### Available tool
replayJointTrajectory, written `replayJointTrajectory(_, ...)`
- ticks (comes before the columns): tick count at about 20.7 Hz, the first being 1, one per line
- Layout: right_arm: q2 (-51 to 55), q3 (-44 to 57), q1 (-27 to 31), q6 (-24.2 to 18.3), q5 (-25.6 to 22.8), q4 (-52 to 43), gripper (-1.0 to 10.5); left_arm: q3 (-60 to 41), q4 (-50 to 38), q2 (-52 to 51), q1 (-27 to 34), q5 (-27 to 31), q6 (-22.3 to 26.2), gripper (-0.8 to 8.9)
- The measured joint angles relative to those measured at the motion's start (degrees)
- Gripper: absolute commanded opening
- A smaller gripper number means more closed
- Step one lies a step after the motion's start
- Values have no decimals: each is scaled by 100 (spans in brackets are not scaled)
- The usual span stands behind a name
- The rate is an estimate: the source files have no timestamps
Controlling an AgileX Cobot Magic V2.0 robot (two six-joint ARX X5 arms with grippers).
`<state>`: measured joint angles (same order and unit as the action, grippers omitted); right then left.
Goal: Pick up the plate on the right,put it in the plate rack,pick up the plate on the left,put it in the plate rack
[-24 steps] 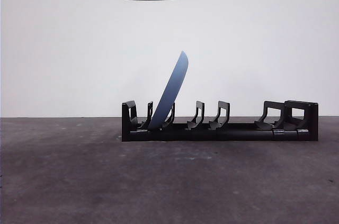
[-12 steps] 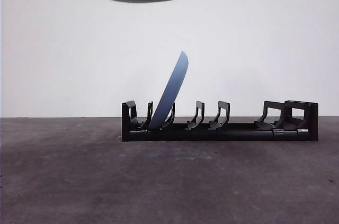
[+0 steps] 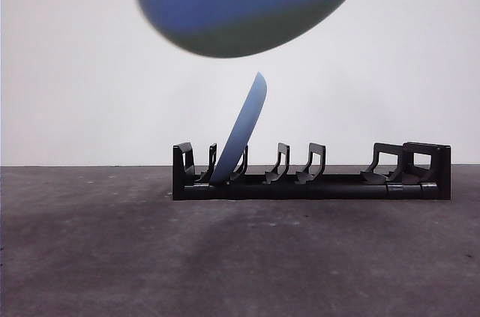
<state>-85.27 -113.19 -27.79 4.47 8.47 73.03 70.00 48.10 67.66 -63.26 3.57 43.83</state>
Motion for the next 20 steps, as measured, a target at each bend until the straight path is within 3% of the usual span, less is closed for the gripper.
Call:
replayJointTrajectory(3, 586, -262, 0, -46, -1095, 254, 344, 0, -1027, 0, 367, -684, -608, -8)
replayJointTrajectory(5, 988, -271, 0, -68, -1346, 380, 344, 0, -1847, 28, 654, -1165, -1106, -8)
replayJointTrajectory(9, 1635, -256, -13, -72, -1355, 450, 343, 0, -3484, 385, 1141, -1666, -2238, -8)
replayJointTrajectory(13, 2232, 7, -26, -59, -708, 450, 341, 0, -4760, 1108, 1338, -1727, -3121, -8)
replayJointTrajectory(20, 2944, 1025, -26, -28, -492, 452, 301, 0, -5995, 1958, 1432, -1611, -3764, -8)
